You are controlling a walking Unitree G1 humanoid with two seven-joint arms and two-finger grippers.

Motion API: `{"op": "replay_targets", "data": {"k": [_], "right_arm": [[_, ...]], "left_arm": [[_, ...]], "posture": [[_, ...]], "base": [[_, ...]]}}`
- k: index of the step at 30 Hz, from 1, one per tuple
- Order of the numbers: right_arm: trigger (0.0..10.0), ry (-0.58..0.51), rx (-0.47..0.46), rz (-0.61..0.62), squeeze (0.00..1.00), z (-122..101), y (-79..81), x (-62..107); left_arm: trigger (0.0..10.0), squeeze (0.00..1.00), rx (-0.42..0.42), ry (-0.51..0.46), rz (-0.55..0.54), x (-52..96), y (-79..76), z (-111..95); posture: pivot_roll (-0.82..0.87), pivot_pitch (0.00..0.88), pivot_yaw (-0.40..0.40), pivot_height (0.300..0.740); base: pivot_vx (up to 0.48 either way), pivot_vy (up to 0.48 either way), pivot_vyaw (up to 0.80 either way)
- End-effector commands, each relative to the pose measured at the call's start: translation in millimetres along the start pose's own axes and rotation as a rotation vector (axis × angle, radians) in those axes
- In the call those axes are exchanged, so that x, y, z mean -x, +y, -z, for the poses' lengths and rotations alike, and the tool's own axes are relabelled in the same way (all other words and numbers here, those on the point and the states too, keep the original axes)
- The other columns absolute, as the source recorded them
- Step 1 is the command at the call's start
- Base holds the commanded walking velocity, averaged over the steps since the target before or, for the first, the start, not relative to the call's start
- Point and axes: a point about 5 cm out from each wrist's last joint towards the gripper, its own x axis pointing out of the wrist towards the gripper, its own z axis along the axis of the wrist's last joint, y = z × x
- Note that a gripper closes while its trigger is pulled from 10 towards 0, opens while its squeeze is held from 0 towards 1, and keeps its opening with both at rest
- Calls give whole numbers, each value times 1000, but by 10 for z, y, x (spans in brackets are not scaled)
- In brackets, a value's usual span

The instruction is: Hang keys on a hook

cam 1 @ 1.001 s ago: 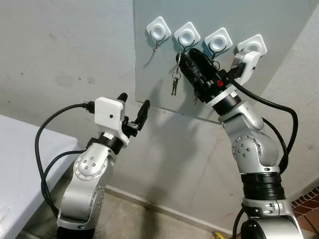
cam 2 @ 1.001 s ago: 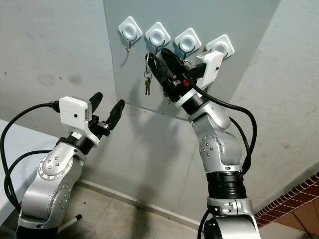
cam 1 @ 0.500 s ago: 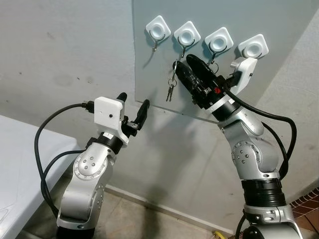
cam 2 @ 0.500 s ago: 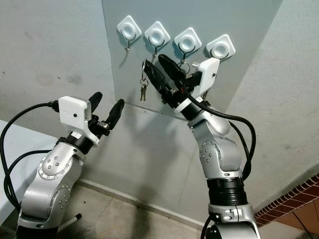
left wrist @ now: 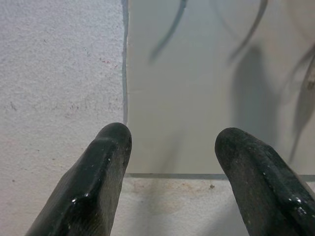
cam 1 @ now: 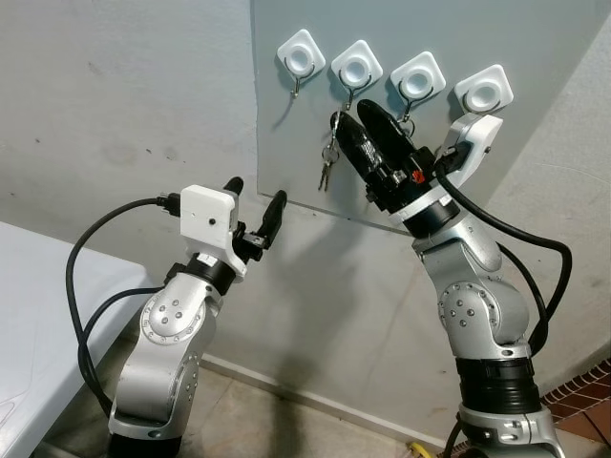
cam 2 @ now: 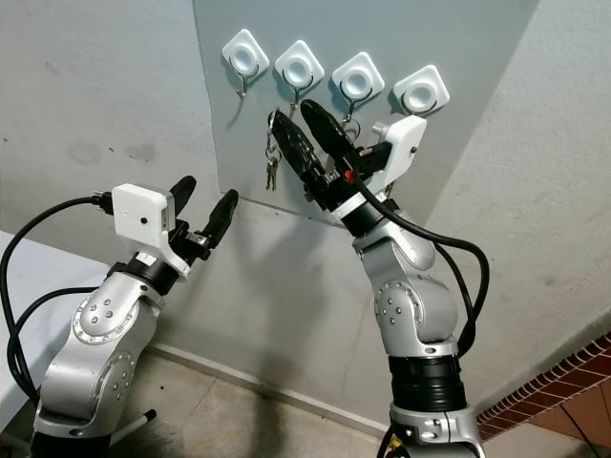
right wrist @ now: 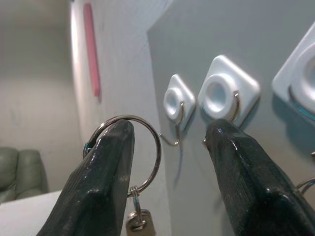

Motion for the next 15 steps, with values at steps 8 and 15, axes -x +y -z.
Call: {"op": "replay_targets", "data": {"k": [8,15], "right_arm": [[10000,-90,7,19,0,-137,74,-38],[10000,-160,-106,68,0,-201,44,-62]], "left_arm": [[10000,0,-3,-14,12,-10,-15,-50],[10000,0,-4,-14,13,-7,-19,-50]], "posture": [[-53,30,-40,740],[-51,28,-41,740]], "base": [[0,0,0],[0,0,0]]}}
